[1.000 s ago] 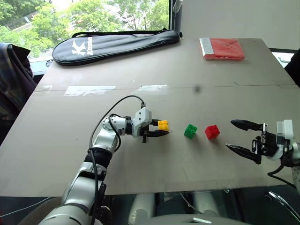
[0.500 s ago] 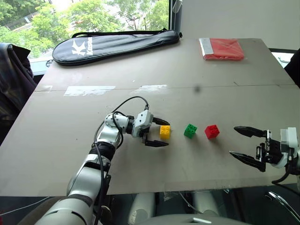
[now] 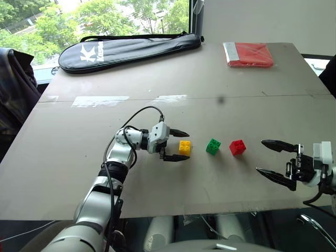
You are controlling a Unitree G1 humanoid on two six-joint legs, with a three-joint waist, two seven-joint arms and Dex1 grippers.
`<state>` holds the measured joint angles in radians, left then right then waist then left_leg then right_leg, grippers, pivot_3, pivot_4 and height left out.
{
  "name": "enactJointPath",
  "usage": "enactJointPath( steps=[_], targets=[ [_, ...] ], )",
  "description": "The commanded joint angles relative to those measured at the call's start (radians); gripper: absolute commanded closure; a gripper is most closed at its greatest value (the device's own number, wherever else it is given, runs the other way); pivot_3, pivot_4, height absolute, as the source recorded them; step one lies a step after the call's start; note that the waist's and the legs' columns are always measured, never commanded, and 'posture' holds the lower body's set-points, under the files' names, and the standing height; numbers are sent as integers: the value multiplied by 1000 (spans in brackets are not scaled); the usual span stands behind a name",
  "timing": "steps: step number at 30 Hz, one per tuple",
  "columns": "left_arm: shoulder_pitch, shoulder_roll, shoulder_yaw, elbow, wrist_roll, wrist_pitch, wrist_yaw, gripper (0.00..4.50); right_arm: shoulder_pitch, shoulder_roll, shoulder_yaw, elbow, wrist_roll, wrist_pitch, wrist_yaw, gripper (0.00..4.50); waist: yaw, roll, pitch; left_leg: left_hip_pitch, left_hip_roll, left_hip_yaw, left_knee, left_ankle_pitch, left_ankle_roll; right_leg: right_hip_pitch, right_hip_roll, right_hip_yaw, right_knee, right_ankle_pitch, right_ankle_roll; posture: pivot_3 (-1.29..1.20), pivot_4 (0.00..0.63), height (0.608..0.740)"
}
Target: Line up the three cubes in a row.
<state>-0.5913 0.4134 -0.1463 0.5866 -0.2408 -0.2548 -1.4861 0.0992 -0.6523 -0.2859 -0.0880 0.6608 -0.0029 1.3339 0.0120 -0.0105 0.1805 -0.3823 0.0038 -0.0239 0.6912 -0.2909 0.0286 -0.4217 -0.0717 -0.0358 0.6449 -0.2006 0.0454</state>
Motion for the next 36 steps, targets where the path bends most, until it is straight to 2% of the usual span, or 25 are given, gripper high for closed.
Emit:
enactJointPath(
  steps=[1, 5, 10, 14, 17, 22, 29, 36],
  targets=[
    [61, 60, 42, -233, -79, 120, 12, 109, 28, 18, -20, -109, 36, 16, -49, 0, -2, 0, 0, 0, 0, 0, 0, 0, 0, 0, 0, 0, 0, 0, 0, 0, 150, 694],
    [128, 111, 46, -434, -97, 236, 80, 109, 55, 45, -4, -174, 35, 33, -104, 0, 2, 0, 0, 0, 1, 0, 0, 0, 0, 0, 0, 0, 0, 0, 0, 0, 150, 694],
    [100, 91, 0, -509, -68, 309, 155, 109, 79, 61, -2, -185, 30, 32, -117, 0, 7, 0, 0, 0, 0, -1, 1, 0, 0, 1, 0, 0, 0, 0, 0, 0, 150, 694],
    [9, 55, -77, -445, -3, 307, 164, 109, 83, 59, -6, -174, 28, 26, -114, 0, 5, 0, 0, 0, -1, 0, 1, 0, 0, 1, 0, 1, 0, 0, 0, 0, 150, 694],
    [-139, -13, -152, -307, 64, 315, 163, 109, 79, 54, -16, -162, 24, 19, -117, 0, 3, 0, 0, 0, -3, 0, 1, 0, 0, 1, 1, 0, 0, 0, 0, 0, 150, 694],
    [-278, -83, -245, -151, 165, 265, 148, 109, 89, 54, -28, -166, 21, 14, -122, 0, -2, 0, 0, 0, -3, 1, 1, 0, 0, 1, 1, 1, 0, -1, 1, 0, 150, 694],
    [-318, -106, -314, -129, 203, 273, 65, 109, 117, 35, -60, -163, 20, 5, -118, 0, 2, 0, 0, -1, -2, 0, 1, 0, 0, 0, 2, 1, 0, -1, 0, 0, 150, 694],
    [-331, -124, -346, -102, 265, 250, 75, 109, 114, 15, -74, -156, 20, 12, -117, 0, 1, 0, 0, -1, -2, 1, 1, 0, 0, 0, 1, 2, 0, -2, 3, 0, 150, 694]
  ],
)
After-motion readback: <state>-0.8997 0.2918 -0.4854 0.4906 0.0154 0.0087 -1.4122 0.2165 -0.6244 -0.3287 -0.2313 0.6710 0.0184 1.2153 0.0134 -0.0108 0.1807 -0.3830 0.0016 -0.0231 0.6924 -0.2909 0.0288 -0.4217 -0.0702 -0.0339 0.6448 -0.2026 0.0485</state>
